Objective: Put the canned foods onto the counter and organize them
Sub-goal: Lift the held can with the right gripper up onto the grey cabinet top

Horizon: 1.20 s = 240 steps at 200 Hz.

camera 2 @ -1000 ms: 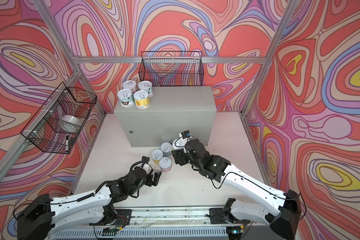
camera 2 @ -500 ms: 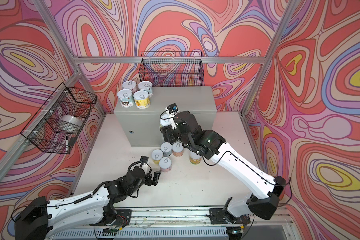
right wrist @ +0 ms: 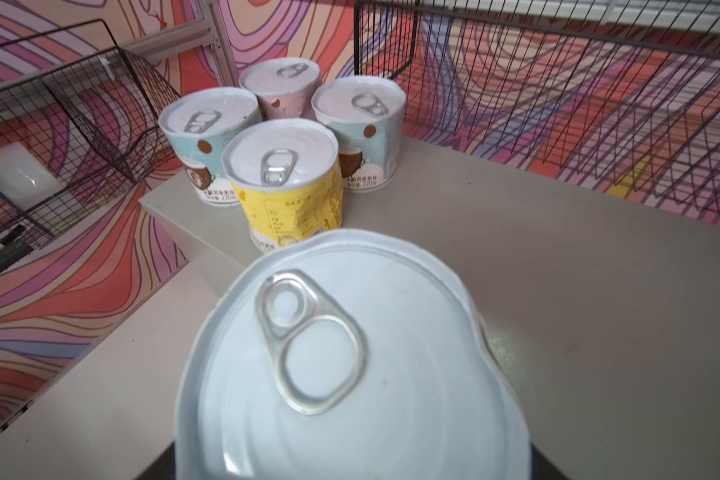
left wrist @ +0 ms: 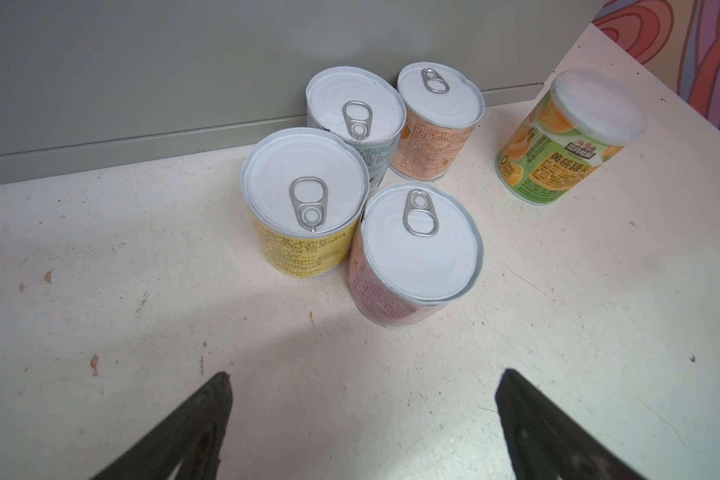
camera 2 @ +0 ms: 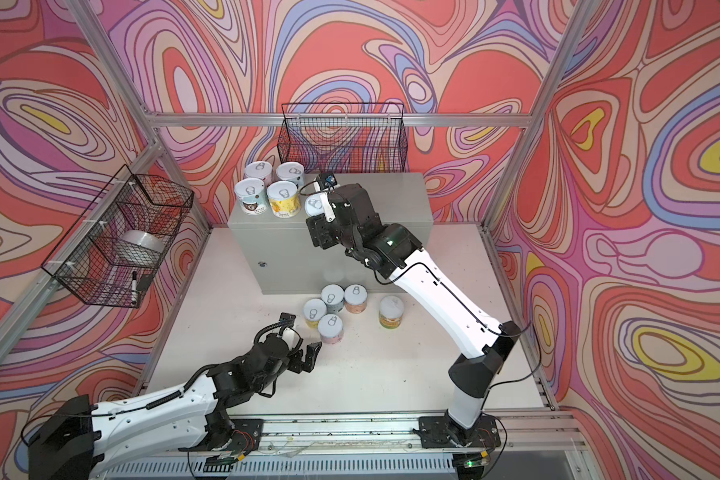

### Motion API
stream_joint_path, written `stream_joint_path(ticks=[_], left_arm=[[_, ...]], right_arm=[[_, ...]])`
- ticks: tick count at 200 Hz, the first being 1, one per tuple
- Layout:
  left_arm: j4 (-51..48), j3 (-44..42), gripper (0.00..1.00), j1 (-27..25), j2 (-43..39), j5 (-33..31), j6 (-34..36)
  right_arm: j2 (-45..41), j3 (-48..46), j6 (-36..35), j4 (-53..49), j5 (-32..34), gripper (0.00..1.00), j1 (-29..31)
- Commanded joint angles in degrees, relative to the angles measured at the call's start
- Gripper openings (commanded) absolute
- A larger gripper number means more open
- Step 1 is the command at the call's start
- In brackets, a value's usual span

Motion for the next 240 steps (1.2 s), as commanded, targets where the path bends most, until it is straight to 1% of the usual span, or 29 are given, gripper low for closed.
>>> stream_joint_path(ticks=[1, 67, 105, 133, 203, 213, 240], left_arm=[[0.37, -0.55, 0.99, 0.33, -0.42, -0.65, 0.08], [-1.77, -0.04, 1.00, 0.46, -2.39, -1.55, 0.79], [-2.72, -0.64, 1.00, 0.44, -4.10, -1.82, 0.47], [-3.08, -0.93, 1.00, 0.48, -4.47, -2.20, 0.37], [-3.58, -0.56, 0.99, 0.58, -4.91, -2.54, 0.37], [-3.64, -0.55, 0.99, 0.60, -4.83, -2.53, 0.17], [-3.94, -0.64, 0.99, 0.60, -5.08, -2.61, -0.05]], right_arm=[[2.88, 5.78, -0.88, 2.66, -1.71, 0.00, -0.88], [11.16, 15.37, -0.48, 2.74, -1.25, 0.00, -3.93], [13.52, 17.88, -0.07, 3.23, -0.49, 0.00, -5.19], [14.95, 19.30, 0.27, 2.81, -0.40, 0.00, -5.88], [16.33, 18.66, 1.00, 3.70, 0.62, 0.00, -6.78], [16.47, 18.67, 0.98, 3.74, 0.60, 0.07, -6.74], [17.00, 18.75, 1.03, 3.90, 0.49, 0.34, -6.88]])
